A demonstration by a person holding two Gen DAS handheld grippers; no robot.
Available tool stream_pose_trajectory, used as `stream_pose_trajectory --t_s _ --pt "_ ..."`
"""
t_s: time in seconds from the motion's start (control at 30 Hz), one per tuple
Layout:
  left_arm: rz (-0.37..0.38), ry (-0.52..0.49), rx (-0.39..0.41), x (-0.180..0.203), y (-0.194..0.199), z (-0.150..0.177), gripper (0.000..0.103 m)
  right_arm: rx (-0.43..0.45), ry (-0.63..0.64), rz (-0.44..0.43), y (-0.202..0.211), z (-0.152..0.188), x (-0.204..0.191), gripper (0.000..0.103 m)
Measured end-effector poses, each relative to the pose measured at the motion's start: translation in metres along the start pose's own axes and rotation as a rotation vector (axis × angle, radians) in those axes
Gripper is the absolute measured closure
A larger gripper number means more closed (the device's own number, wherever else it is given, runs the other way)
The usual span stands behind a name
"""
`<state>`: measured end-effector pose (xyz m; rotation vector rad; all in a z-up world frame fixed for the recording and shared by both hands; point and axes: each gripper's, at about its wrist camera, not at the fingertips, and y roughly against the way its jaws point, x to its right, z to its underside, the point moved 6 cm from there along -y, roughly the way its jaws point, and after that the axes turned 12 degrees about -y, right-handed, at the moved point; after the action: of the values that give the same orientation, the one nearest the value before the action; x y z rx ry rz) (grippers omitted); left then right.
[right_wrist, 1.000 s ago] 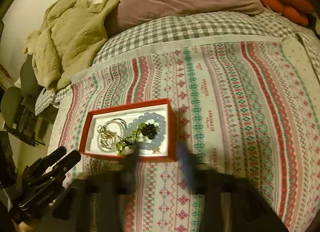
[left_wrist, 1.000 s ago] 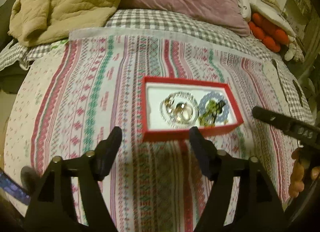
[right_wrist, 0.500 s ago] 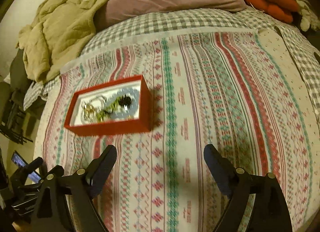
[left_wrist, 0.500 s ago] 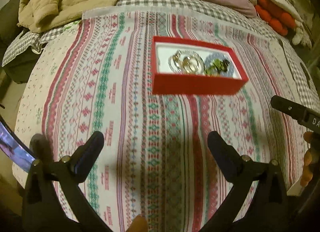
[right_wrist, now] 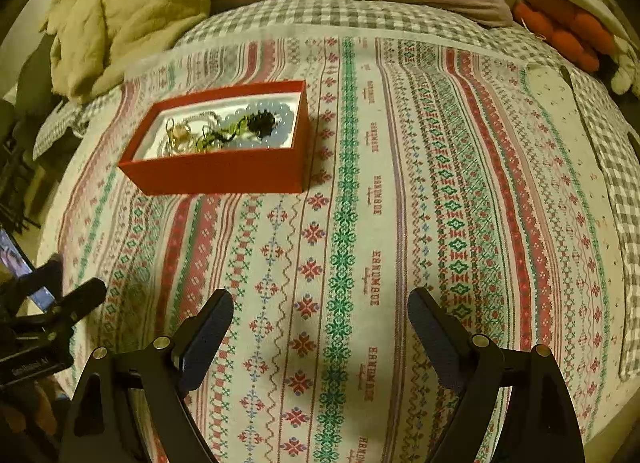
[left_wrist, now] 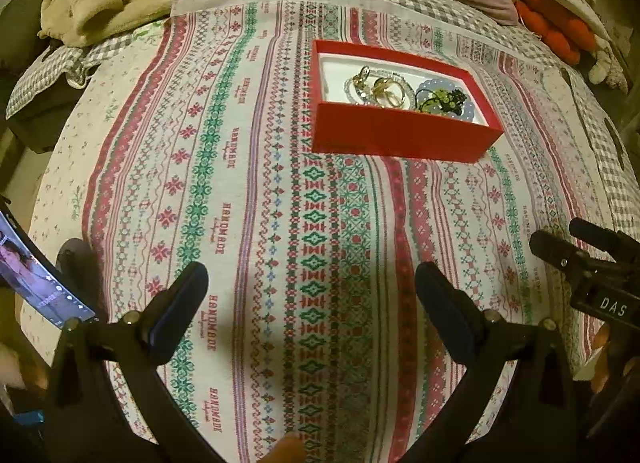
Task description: Organize jewelry
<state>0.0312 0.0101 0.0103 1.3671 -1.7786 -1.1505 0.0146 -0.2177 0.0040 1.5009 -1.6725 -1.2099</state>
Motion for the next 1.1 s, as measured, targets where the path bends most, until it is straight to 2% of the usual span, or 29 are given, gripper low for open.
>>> stream_pose_trajectory --t_s 0.67,1.1 --pt "-0.016 -0.013 0.016 -0.002 0.000 0.001 0.000 0.001 0.062 0.030 -0.006 0.005 -0.018 0.013" --pt "-0.028 -0.014 0.035 0.004 0.000 -0.002 0.000 -0.004 0.069 0.048 -0.011 0.005 -0.014 0.013"
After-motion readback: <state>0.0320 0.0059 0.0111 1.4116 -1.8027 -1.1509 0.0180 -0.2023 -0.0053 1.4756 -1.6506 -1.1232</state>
